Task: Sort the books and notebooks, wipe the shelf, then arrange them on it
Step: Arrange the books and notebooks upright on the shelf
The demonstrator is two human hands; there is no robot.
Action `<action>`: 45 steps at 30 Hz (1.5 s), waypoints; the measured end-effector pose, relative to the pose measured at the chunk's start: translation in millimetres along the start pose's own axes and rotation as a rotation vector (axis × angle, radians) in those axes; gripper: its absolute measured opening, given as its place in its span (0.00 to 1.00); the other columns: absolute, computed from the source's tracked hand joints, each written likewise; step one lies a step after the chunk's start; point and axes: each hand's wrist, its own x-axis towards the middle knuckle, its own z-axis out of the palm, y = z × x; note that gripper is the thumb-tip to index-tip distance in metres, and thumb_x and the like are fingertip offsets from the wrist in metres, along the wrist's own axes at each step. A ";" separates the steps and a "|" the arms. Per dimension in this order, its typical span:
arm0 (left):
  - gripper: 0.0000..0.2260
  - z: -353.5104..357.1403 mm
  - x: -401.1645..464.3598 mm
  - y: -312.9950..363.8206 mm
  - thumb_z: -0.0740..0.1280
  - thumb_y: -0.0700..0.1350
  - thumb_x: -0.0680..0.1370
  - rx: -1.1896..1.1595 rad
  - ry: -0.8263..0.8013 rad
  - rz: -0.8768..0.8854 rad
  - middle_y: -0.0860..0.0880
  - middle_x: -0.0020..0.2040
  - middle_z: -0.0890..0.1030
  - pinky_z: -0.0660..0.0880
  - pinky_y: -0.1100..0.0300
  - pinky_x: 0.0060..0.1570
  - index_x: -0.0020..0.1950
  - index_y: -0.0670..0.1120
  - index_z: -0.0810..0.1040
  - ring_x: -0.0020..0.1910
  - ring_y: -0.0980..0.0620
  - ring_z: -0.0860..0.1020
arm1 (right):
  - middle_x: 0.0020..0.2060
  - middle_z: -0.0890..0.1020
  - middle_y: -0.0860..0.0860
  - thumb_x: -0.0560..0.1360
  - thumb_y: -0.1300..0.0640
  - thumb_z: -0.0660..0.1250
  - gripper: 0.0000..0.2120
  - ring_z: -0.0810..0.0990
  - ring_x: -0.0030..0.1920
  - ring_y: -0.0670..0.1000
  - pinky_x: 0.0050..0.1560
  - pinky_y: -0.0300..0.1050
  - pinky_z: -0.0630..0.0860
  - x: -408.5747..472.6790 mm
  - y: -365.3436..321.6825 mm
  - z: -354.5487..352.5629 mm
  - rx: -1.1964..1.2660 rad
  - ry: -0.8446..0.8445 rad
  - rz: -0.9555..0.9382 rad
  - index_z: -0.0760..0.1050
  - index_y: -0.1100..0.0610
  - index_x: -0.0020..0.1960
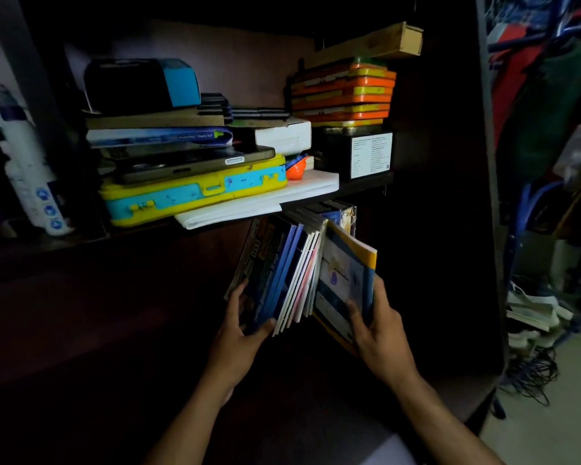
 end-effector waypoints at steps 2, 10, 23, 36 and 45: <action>0.38 0.4 -0.3 0.7 0.75 0.47 0.76 0.009 0.034 0.002 0.55 0.79 0.64 0.66 0.49 0.74 0.78 0.67 0.58 0.76 0.55 0.64 | 0.60 0.76 0.36 0.81 0.49 0.60 0.24 0.79 0.57 0.36 0.49 0.33 0.80 0.3 0.7 -2.6 0.020 -0.011 -0.004 0.59 0.38 0.75; 0.40 3.0 -5.1 9.5 0.75 0.48 0.76 0.134 0.058 0.074 0.66 0.77 0.53 0.61 0.50 0.75 0.74 0.75 0.54 0.76 0.60 0.56 | 0.64 0.78 0.44 0.83 0.51 0.59 0.25 0.81 0.58 0.43 0.52 0.42 0.83 1.7 -0.3 6.8 -0.048 -0.131 -0.056 0.56 0.34 0.76; 0.32 5.1 4.1 -5.5 0.57 0.66 0.77 0.324 0.160 0.082 0.51 0.77 0.67 0.68 0.46 0.72 0.79 0.58 0.58 0.74 0.49 0.69 | 0.61 0.71 0.47 0.81 0.47 0.63 0.29 0.78 0.52 0.48 0.47 0.47 0.76 61.6 14.8 52.2 -0.156 0.049 0.081 0.51 0.44 0.76; 0.47 5.1 -2.2 -7.2 0.77 0.50 0.74 0.290 -0.107 -0.024 0.53 0.80 0.60 0.73 0.52 0.67 0.79 0.68 0.48 0.69 0.51 0.74 | 0.62 0.74 0.42 0.82 0.54 0.64 0.25 0.78 0.56 0.44 0.52 0.50 0.83 61.4 22.0 46.3 -0.114 0.031 0.002 0.62 0.42 0.77; 0.43 9.5 -0.2 -3.6 0.75 0.46 0.76 0.353 -0.047 0.046 0.54 0.80 0.57 0.73 0.56 0.67 0.79 0.68 0.49 0.73 0.50 0.69 | 0.67 0.74 0.45 0.81 0.50 0.65 0.30 0.78 0.60 0.45 0.57 0.51 0.83 58.4 22.8 48.6 -0.069 -0.007 0.052 0.56 0.36 0.77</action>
